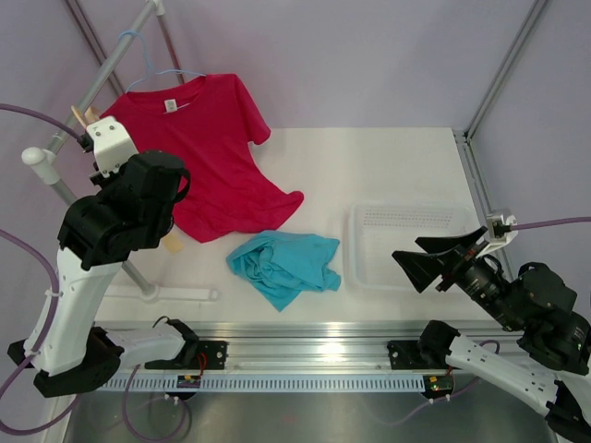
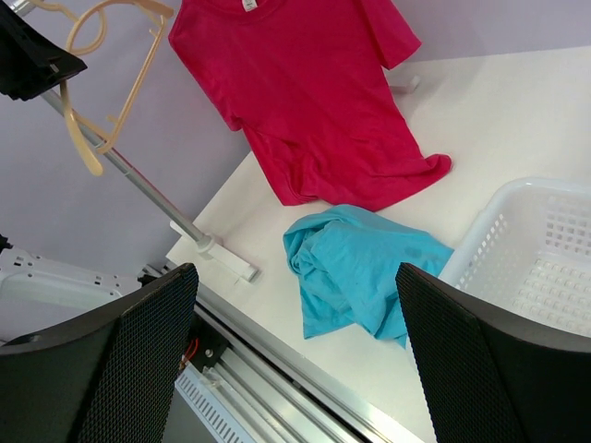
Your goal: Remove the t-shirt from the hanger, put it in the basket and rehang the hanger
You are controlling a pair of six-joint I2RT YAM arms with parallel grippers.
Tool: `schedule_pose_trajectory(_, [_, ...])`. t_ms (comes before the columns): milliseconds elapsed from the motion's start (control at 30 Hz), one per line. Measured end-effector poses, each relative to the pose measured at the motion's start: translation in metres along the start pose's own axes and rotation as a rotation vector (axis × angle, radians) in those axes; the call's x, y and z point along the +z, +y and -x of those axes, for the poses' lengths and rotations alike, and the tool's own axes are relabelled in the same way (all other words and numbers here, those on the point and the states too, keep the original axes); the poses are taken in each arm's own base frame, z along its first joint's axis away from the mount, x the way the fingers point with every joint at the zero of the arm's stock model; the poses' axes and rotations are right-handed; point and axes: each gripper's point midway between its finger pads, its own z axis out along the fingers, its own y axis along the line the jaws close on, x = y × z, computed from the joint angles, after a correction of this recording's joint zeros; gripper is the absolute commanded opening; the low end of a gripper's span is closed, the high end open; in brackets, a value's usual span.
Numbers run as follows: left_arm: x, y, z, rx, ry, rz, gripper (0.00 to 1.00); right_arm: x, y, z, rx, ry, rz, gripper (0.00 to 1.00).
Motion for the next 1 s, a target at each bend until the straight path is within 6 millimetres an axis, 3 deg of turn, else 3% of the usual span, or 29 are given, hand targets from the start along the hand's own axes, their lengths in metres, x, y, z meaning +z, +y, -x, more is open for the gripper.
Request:
schedule_pose_trajectory(367, [0.008, 0.013, 0.010, 0.110, -0.001, 0.069, 0.00, -0.016, -0.003, 0.006, 0.005, -0.046, 0.018, 0.95])
schedule_pose_trajectory(667, [0.016, 0.021, 0.014, 0.191, -0.001, 0.121, 0.00, -0.019, -0.010, 0.004, -0.014, -0.042, -0.011, 0.95])
schedule_pose_trajectory(1000, [0.019, 0.018, 0.014, 0.198, 0.002, 0.126, 0.00, -0.024, -0.008, 0.009, -0.011, -0.048, -0.006, 0.95])
